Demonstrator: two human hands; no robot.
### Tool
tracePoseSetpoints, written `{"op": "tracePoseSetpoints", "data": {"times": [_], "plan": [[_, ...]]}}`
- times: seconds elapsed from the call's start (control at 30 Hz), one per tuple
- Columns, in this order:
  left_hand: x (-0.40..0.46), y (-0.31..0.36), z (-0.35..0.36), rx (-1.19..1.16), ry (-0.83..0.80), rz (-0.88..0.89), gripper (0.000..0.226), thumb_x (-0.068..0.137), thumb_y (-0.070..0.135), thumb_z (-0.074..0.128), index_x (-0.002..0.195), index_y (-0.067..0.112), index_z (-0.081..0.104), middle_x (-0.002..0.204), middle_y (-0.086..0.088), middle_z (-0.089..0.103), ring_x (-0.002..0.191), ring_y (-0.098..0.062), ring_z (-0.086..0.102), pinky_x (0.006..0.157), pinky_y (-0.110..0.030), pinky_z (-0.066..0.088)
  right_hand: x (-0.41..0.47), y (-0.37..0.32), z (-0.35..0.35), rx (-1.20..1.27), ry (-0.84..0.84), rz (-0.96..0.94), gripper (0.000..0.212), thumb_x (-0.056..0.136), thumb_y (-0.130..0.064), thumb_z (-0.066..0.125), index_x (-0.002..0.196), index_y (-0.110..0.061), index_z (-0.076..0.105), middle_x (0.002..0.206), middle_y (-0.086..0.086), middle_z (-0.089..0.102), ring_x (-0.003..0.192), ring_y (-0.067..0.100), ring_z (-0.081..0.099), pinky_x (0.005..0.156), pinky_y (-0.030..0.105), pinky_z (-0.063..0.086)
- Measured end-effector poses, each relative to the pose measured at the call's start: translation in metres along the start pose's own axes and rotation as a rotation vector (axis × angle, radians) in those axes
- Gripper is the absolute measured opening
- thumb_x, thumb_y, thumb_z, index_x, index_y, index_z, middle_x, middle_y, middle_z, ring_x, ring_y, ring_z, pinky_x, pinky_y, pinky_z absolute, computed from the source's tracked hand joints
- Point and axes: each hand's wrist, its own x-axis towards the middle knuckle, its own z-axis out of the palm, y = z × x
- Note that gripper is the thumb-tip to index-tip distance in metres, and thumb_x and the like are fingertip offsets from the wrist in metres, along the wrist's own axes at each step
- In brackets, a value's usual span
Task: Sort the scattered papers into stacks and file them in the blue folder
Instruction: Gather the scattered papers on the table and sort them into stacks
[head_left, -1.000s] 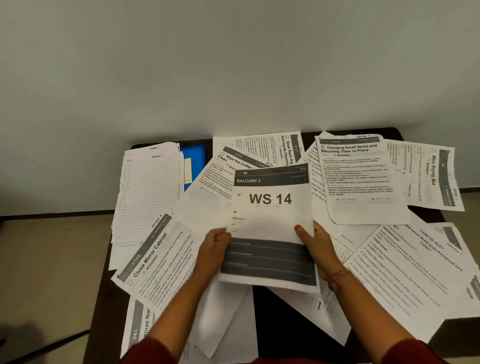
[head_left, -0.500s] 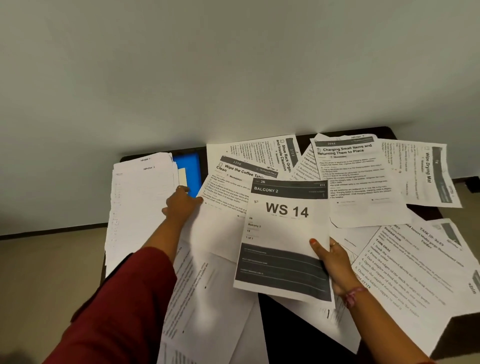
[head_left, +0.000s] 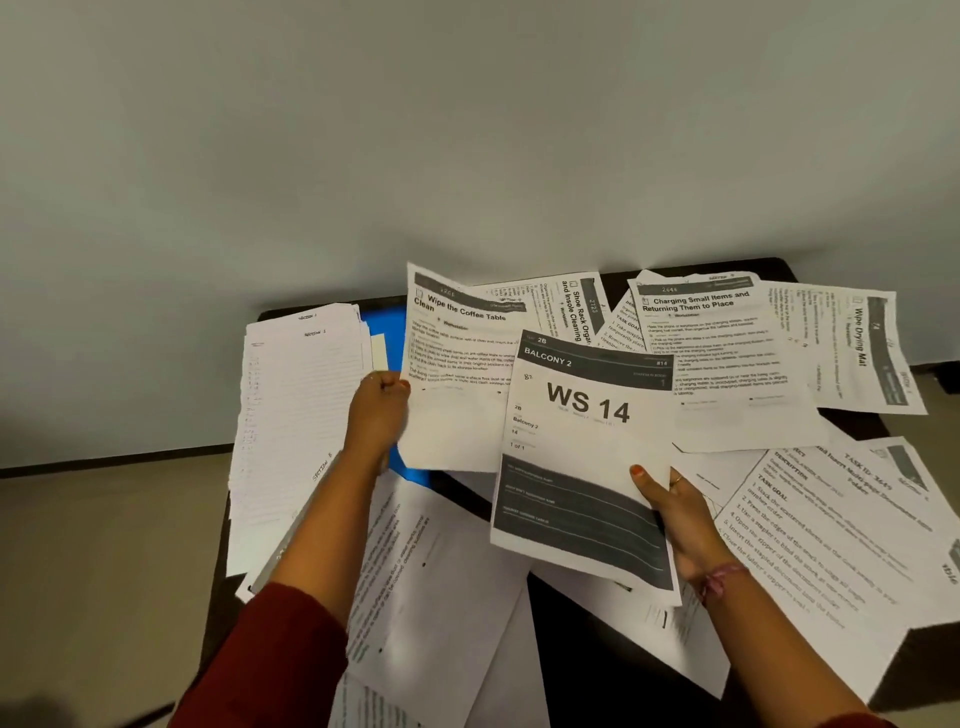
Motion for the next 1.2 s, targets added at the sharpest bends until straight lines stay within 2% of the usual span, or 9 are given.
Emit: {"op": "tracePoseSetpoints", "data": {"times": [0.07,0.17,0.27,0.4,0.53,0.67,0.77,0.9,1.2], "plan": [[-0.025,-0.008,0.000,-0.140,-0.018,-0.046,0.021,0.097,0.008,0.044,0.088,0.020,0.058,0.097,-0.004,0.068,0.093,-0.024,0.064,0.085,-0.039,0.054,-0.005,-0.002,-0.001,0.007,-0.010,-0.012,0.026,0.091,-0.024,0.062,0.115,-0.016,0.063,0.106,0.006,0.072,0.097,0.026,0.068,0.081,0.038,0.056],[-0.062,-0.032,0.002,-0.232,-0.071,-0.116,0.025,0.097,0.004,0.042,0.095,0.021,0.060,0.098,0.000,0.070,0.089,-0.021,0.067,0.071,-0.032,0.056,-0.013,-0.003,-0.003,0.016,-0.020,-0.017,0.022,0.091,-0.022,0.062,0.112,-0.017,0.063,0.104,0.003,0.072,0.094,0.023,0.069,0.071,0.031,0.057],[-0.094,-0.063,0.003,-0.273,-0.126,-0.166,0.027,0.097,0.007,0.042,0.105,0.022,0.063,0.106,0.000,0.072,0.094,-0.021,0.069,0.082,-0.044,0.057,-0.019,0.003,-0.008,-0.003,-0.030,-0.012,0.023,0.091,-0.021,0.063,0.113,-0.016,0.063,0.105,0.004,0.072,0.095,0.023,0.069,0.072,0.030,0.056],[-0.130,-0.101,0.001,-0.329,-0.164,-0.248,0.030,0.101,0.008,0.039,0.109,0.023,0.064,0.099,0.002,0.074,0.093,-0.022,0.069,0.081,-0.048,0.056,-0.027,0.014,-0.013,-0.111,-0.065,-0.008,0.032,0.091,-0.025,0.063,0.120,-0.012,0.060,0.106,0.002,0.071,0.094,0.019,0.068,0.070,0.023,0.053],[-0.148,-0.129,0.002,-0.395,-0.127,-0.300,0.032,0.099,0.002,0.040,0.116,0.016,0.063,0.104,-0.007,0.073,0.095,-0.030,0.068,0.069,-0.041,0.058,-0.033,0.029,-0.015,-0.232,-0.108,0.006,0.037,0.089,-0.028,0.065,0.122,-0.013,0.060,0.115,0.006,0.068,0.101,0.022,0.065,0.092,0.037,0.051],[-0.154,-0.140,0.004,-0.442,-0.107,-0.376,0.029,0.098,0.001,0.041,0.109,0.016,0.063,0.099,-0.009,0.073,0.094,-0.032,0.068,0.075,-0.045,0.057,-0.045,0.040,-0.009,-0.275,-0.165,0.005,0.039,0.091,-0.027,0.062,0.128,-0.017,0.052,0.123,-0.001,0.058,0.109,0.021,0.056,0.096,0.033,0.042],[-0.154,-0.145,0.005,-0.458,-0.116,-0.390,0.027,0.098,0.001,0.041,0.112,0.012,0.061,0.101,-0.011,0.073,0.095,-0.032,0.068,0.078,-0.046,0.057,-0.051,0.047,-0.005,-0.305,-0.186,0.020,0.038,0.091,-0.027,0.062,0.127,-0.016,0.053,0.119,0.002,0.061,0.099,0.016,0.060,0.087,0.030,0.047],[-0.155,-0.143,0.004,-0.471,-0.125,-0.388,0.028,0.098,0.000,0.039,0.106,0.014,0.061,0.095,-0.009,0.074,0.088,-0.029,0.071,0.068,-0.039,0.059,-0.056,0.048,0.004,-0.326,-0.198,0.032,0.030,0.091,-0.026,0.062,0.119,-0.017,0.057,0.104,-0.003,0.065,0.089,0.008,0.061,0.066,0.019,0.046],[-0.159,-0.150,-0.005,-0.415,-0.193,-0.336,0.018,0.098,0.010,0.048,0.113,0.011,0.059,0.092,-0.012,0.074,0.081,-0.030,0.072,0.066,-0.038,0.058,-0.055,0.041,0.032,-0.373,-0.267,-0.007,0.028,0.091,-0.028,0.061,0.118,-0.018,0.058,0.104,-0.002,0.067,0.092,0.012,0.064,0.069,0.019,0.050]]}}
